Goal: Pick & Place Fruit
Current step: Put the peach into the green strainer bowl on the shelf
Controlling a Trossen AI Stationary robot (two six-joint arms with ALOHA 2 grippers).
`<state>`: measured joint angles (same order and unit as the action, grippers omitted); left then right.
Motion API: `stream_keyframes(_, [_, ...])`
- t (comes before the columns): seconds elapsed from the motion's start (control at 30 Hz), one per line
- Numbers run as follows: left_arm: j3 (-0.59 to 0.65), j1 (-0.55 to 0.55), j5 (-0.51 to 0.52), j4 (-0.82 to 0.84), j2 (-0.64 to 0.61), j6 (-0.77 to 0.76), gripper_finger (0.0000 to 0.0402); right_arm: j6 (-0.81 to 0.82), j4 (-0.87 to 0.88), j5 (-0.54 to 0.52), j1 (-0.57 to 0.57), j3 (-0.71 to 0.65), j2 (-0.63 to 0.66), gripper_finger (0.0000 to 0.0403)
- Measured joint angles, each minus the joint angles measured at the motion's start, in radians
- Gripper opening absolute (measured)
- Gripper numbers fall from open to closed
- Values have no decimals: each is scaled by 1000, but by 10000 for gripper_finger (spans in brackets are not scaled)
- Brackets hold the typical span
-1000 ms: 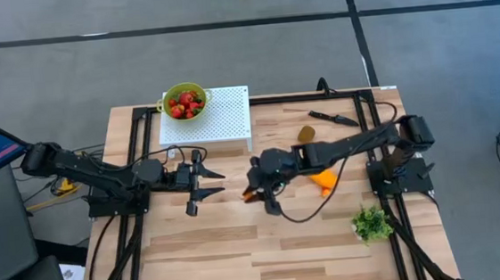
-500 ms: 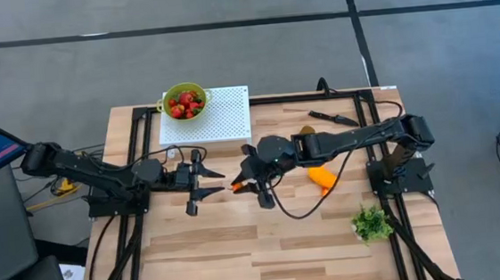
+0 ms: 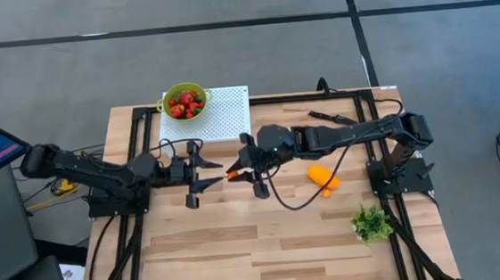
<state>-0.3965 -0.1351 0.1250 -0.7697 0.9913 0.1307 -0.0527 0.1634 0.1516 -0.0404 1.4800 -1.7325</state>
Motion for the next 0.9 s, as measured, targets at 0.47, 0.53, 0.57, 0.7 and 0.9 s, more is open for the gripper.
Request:
stream_keyframes(0.47, [-1,53,-70,-167,137,5,144,-10,-7,0,30,0,0,88])
stream_keyframes(0.53, [-1,53,-70,-196,155,20,144,-10,-2,0,30,0,0,88])
stream_keyframes(0.57, [-1,53,-71,-203,158,24,144,-10,-3,0,30,0,0,88])
stream_keyframes(0.7, [-1,53,-71,-214,164,24,139,-11,1,0,30,0,0,88])
stream_keyframes(0.9, [-1,51,-71,-222,164,23,88,-11,2,0,30,0,0,88])
